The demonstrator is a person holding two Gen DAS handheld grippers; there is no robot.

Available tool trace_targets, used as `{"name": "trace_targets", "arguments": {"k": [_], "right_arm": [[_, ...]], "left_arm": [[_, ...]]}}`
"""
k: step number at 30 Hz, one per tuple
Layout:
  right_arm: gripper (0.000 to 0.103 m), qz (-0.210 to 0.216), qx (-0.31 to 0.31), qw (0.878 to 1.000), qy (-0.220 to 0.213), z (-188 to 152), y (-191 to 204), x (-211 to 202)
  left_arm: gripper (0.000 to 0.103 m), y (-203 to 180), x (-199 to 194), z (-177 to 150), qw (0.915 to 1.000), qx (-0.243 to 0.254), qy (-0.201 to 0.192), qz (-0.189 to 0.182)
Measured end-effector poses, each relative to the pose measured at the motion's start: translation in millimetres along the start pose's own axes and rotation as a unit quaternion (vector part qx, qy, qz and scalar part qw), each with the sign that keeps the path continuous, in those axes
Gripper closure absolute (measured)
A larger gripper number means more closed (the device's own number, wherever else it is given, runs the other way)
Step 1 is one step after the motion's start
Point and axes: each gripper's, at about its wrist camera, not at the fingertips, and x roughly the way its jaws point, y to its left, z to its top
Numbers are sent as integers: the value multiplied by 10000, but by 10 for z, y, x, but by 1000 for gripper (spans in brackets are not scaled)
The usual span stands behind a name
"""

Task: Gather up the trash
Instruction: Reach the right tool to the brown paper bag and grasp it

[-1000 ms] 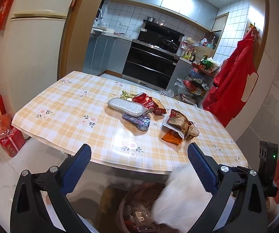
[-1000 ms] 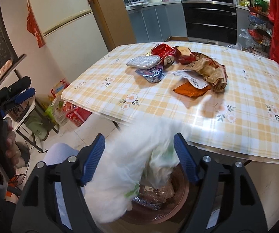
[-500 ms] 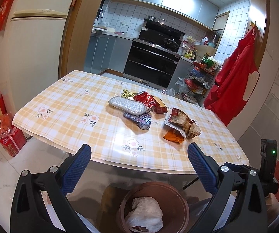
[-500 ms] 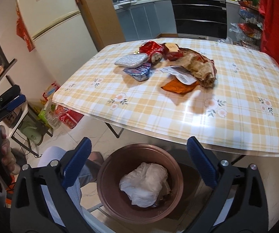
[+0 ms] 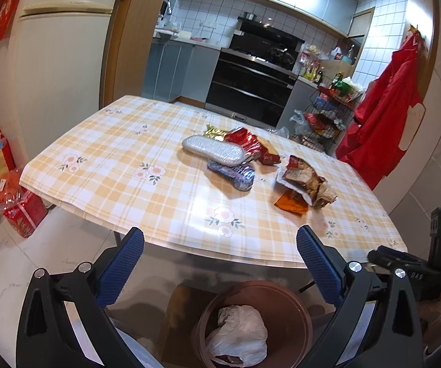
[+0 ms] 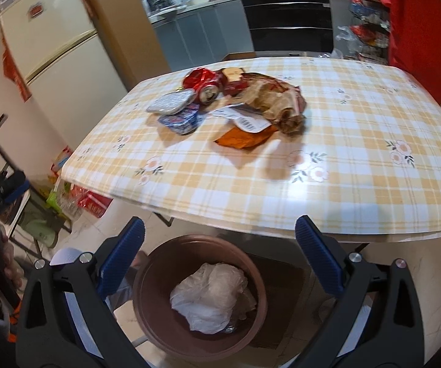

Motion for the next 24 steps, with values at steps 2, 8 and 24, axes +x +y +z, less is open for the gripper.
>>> {"name": "trace_targets", "arguments": {"k": [2,8,24], "right_arm": [[6,-60,-3,10000,-8,26,-48,32],[6,-215,-152,9996,44,125,-156,149],[7,-365,-493,9980,-115,1065,-545,629]], "left_arm": [[6,25,73,-29,10000,-45,82,22],[6,55,249,-86,9996,-58,275,71],[6,119,810,90,9986,-138,487,154]]}}
